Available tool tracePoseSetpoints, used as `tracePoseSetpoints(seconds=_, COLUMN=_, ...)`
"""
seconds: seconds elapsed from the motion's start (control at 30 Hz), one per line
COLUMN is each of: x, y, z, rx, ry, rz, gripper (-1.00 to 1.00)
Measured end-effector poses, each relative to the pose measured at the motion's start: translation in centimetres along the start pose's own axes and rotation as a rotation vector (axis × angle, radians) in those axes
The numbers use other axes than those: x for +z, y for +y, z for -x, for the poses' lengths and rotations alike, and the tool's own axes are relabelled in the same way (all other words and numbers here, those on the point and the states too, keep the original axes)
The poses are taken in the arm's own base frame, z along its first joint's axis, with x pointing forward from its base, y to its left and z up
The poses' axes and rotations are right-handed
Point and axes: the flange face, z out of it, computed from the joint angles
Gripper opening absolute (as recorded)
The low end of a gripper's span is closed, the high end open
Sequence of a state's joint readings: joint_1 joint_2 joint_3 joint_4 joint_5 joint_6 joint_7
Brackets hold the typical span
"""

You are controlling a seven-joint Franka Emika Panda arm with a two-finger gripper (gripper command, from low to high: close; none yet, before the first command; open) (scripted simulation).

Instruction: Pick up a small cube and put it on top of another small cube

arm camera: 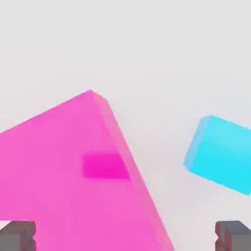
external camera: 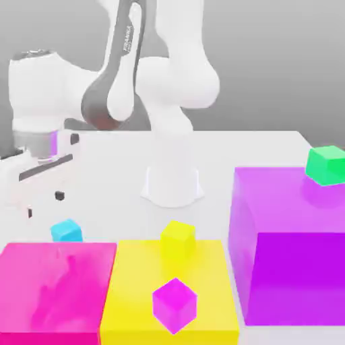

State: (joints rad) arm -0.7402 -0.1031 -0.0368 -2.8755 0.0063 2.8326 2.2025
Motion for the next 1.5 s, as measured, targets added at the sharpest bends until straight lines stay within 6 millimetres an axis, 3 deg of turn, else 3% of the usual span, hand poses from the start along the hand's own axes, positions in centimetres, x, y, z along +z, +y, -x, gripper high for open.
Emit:
tracePoseSetpoints(seconds=0.07, x=2.1, y=0.3, z=-2.4, rx=0.128, ry=0.030, rz=0.029, gripper=0.00)
tracePoseSetpoints(seconds=0.13, x=3.8, y=0.3, z=-3.4, rx=0.177, ry=0.040, rz=0.038, gripper=0.00)
tracePoseSetpoints(seconds=0.33, x=8.7, y=0.9, z=-3.5, rx=0.179, ry=0.044, rz=0.041, gripper=0.00)
tracePoseSetpoints(seconds=0.37, x=9.2, y=1.0, z=-3.6, rx=0.179, ry=0.044, rz=0.041, gripper=-1.00)
tracePoseSetpoints(seconds=0.6, x=9.2, y=0.9, z=-3.5, rx=0.179, ry=0.043, rz=0.039, gripper=-1.00)
tracePoseSetpoints(seconds=0.87, x=3.2, y=0.8, z=-3.1, rx=0.169, ry=0.041, rz=0.041, gripper=-1.00)
tracePoseSetpoints(seconds=1.0, x=-0.5, y=4.8, z=3.0, rx=-0.110, ry=0.020, rz=0.056, gripper=-1.00)
tracePoseSetpoints(seconds=1.13, x=-4.3, y=11.1, z=8.3, rx=-0.441, ry=0.005, rz=0.065, gripper=-1.00)
tracePoseSetpoints(seconds=1.23, x=-7.2, y=16.9, z=10.8, rx=-0.693, ry=0.003, rz=0.067, gripper=-1.00)
tracePoseSetpoints(seconds=1.33, x=-9.4, y=22.6, z=12.0, rx=-0.927, ry=0.009, rz=0.063, gripper=-1.00)
tracePoseSetpoints(seconds=1.5, x=-5.5, y=24.4, z=12.0, rx=-0.992, ry=0.014, rz=0.059, gripper=-1.00)
